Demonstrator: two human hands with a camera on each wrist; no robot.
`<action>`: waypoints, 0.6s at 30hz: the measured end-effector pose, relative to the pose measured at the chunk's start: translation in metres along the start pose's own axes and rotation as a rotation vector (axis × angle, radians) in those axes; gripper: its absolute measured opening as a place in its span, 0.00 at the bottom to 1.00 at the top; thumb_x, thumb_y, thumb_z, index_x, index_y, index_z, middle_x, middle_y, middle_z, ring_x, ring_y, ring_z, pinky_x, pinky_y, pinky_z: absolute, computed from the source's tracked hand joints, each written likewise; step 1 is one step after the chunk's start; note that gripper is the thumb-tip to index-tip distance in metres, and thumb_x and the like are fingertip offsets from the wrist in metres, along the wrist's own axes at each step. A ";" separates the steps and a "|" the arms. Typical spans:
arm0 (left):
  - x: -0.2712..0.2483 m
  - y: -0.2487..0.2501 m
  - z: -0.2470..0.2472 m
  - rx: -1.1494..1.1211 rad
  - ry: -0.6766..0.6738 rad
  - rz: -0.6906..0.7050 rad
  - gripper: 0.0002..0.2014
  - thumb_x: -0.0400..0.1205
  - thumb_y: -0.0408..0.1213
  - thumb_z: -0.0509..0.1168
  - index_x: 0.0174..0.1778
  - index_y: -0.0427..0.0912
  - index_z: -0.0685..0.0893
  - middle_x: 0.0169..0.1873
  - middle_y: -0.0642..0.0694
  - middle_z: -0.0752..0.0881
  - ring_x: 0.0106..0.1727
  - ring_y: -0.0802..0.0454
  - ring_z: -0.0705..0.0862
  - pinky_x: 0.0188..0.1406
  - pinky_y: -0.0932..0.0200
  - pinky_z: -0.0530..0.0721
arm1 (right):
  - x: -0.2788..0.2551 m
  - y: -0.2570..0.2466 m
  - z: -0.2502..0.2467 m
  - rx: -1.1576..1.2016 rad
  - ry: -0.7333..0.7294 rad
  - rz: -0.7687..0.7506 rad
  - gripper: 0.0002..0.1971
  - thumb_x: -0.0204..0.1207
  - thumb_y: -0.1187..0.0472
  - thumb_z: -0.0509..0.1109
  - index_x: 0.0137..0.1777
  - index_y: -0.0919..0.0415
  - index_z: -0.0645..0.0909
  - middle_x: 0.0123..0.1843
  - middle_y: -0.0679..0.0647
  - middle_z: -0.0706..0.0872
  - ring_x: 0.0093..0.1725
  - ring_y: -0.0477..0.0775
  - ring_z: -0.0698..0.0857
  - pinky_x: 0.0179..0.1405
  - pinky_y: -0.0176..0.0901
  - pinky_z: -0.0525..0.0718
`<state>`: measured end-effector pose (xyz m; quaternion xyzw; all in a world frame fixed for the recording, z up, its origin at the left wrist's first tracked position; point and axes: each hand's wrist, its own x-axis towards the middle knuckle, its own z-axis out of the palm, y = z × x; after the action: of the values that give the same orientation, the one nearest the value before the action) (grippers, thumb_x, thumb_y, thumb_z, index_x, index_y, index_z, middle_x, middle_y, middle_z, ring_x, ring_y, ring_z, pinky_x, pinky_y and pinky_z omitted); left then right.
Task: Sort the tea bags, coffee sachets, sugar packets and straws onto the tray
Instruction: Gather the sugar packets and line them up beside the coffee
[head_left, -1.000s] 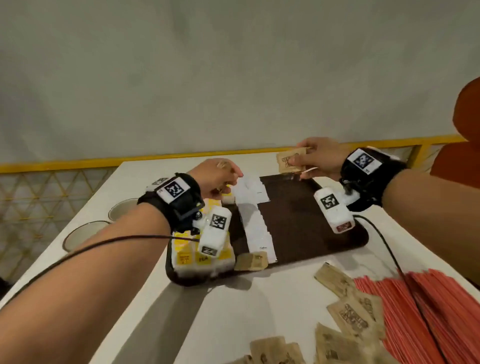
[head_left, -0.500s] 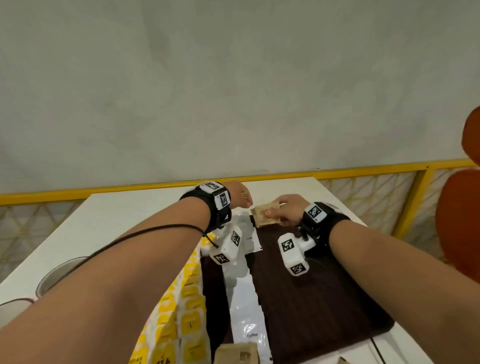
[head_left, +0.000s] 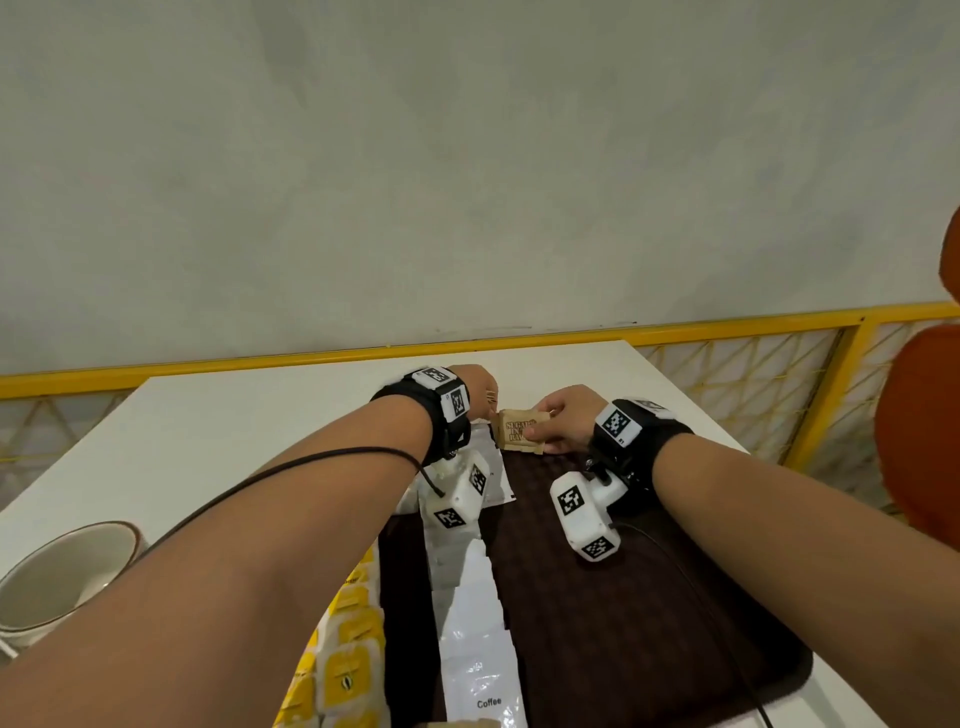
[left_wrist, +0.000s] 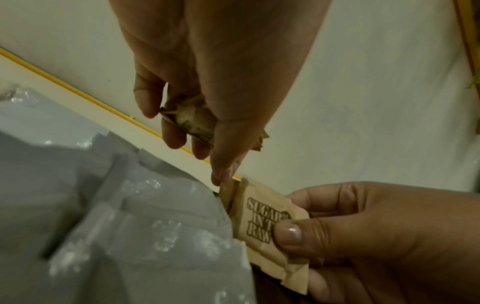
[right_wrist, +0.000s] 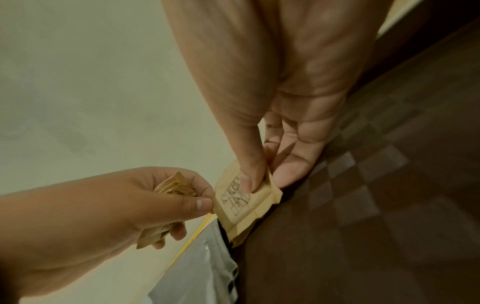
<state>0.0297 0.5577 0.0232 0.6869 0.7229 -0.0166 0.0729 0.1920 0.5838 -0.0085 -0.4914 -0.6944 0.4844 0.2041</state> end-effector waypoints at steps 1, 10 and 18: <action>0.001 -0.001 0.000 0.006 0.001 -0.007 0.13 0.82 0.41 0.66 0.58 0.38 0.86 0.56 0.42 0.86 0.49 0.47 0.80 0.47 0.55 0.77 | 0.001 0.000 0.000 -0.006 -0.001 0.005 0.11 0.71 0.72 0.77 0.53 0.70 0.83 0.41 0.62 0.86 0.33 0.52 0.84 0.29 0.35 0.86; 0.004 -0.008 0.004 -0.034 0.033 -0.040 0.10 0.82 0.39 0.66 0.55 0.39 0.86 0.55 0.43 0.87 0.46 0.48 0.80 0.43 0.58 0.77 | 0.008 -0.003 -0.004 -0.021 0.042 0.032 0.10 0.70 0.75 0.76 0.44 0.66 0.79 0.40 0.66 0.88 0.29 0.55 0.85 0.42 0.49 0.89; 0.000 -0.005 0.004 -0.101 0.058 -0.039 0.11 0.81 0.39 0.66 0.56 0.40 0.86 0.56 0.43 0.86 0.49 0.48 0.80 0.47 0.57 0.78 | 0.007 -0.001 -0.004 -0.054 0.051 0.035 0.12 0.68 0.75 0.78 0.38 0.64 0.76 0.47 0.72 0.89 0.45 0.68 0.90 0.53 0.59 0.88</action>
<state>0.0251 0.5570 0.0183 0.6682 0.7380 0.0383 0.0860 0.1910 0.5920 -0.0072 -0.5210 -0.6930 0.4564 0.1999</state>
